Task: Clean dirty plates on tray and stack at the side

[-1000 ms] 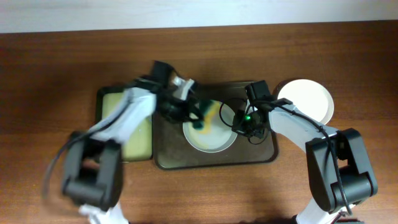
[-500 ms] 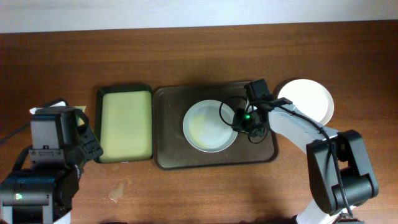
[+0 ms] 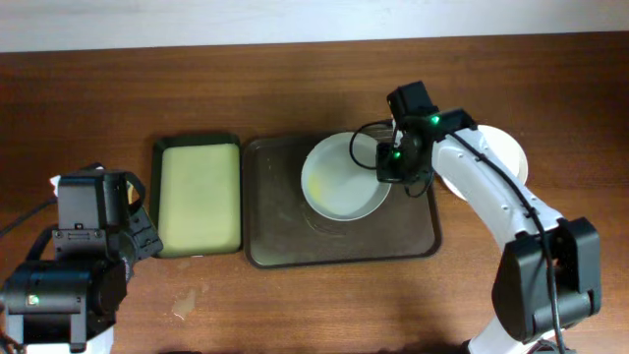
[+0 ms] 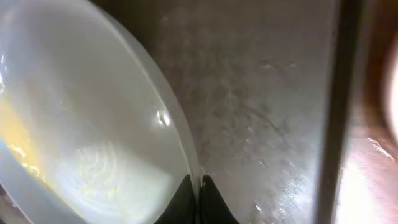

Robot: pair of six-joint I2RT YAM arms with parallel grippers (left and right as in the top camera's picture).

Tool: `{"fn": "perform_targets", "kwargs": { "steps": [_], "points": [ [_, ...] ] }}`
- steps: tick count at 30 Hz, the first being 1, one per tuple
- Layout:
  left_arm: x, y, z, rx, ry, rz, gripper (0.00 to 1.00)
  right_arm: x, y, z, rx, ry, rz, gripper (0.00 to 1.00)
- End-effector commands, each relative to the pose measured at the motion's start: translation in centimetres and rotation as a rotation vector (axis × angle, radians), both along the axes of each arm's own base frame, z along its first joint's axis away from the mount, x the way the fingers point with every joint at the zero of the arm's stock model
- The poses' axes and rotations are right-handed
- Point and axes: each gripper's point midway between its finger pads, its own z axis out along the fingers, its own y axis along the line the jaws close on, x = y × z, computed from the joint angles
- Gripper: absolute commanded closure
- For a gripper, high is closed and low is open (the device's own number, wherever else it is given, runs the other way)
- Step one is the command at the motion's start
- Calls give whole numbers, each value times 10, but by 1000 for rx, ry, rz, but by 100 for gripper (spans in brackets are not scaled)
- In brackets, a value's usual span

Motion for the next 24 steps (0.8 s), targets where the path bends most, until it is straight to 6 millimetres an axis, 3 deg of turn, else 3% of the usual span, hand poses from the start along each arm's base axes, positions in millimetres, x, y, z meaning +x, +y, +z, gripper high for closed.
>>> {"fn": "perform_targets", "kwargs": {
  "steps": [1, 5, 7, 11, 13, 15, 17, 21, 24],
  "points": [
    [-12, 15, 17, 31, -101, 117, 100, 25, -1, 50, -50, -140, 19, 96],
    [-28, 14, 32, 10, -192, 125, 100, 38, 38, 80, -72, -272, 92, 96],
    [-38, 14, 33, 9, -200, 125, 100, 37, 75, 84, -90, -344, 148, 96],
    [-46, 15, 31, 10, -184, 125, 100, 22, 176, 80, -101, -506, 291, 96],
    [-50, 15, 27, 12, -160, 125, 100, 15, 210, 71, -207, -616, 330, 96],
    [-54, 16, 25, 21, -143, 129, 100, 14, 227, 71, -365, -746, 360, 96],
    [-57, 25, 28, 63, -145, 167, 100, 12, 241, 93, -518, -905, 379, 96],
    [-72, 49, 35, 119, -198, 378, 100, 3, 273, 186, -787, -1215, 418, 96],
    [-71, 49, 36, 115, -208, 382, 100, -4, 289, 212, -810, -1300, 475, 96]
  ]
}}
